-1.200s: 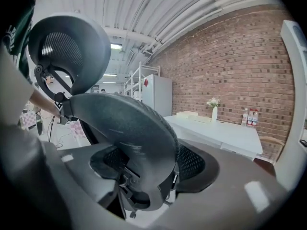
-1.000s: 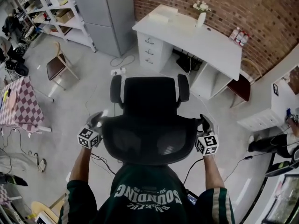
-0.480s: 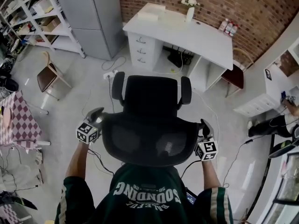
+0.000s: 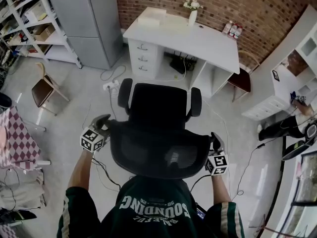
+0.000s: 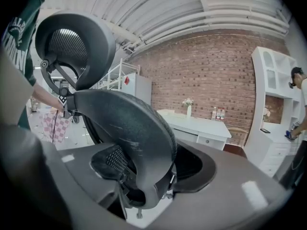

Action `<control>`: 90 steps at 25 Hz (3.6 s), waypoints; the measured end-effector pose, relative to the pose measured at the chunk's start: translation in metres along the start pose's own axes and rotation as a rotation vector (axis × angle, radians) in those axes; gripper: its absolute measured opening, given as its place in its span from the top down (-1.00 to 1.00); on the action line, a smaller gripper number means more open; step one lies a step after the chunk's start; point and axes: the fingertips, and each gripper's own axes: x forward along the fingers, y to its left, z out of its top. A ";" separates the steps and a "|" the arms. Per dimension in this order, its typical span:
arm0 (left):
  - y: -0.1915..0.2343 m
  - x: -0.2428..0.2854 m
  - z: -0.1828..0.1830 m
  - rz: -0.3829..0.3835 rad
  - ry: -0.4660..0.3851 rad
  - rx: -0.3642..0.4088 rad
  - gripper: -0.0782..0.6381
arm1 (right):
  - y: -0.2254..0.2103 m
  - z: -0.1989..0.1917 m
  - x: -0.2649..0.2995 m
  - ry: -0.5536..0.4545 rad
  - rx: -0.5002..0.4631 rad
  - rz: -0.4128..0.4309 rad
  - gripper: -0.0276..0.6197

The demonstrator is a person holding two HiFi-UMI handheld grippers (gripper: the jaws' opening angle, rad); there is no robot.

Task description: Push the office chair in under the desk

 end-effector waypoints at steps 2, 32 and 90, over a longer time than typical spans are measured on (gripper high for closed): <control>0.005 0.003 0.002 -0.010 -0.006 0.008 0.10 | 0.001 0.001 0.002 -0.003 0.002 -0.012 0.08; 0.081 0.143 0.060 -0.065 -0.021 0.031 0.09 | -0.090 0.032 0.098 0.048 0.047 -0.093 0.09; 0.023 0.054 0.084 0.171 -0.050 0.055 0.75 | -0.037 0.069 0.013 -0.082 0.081 -0.254 0.62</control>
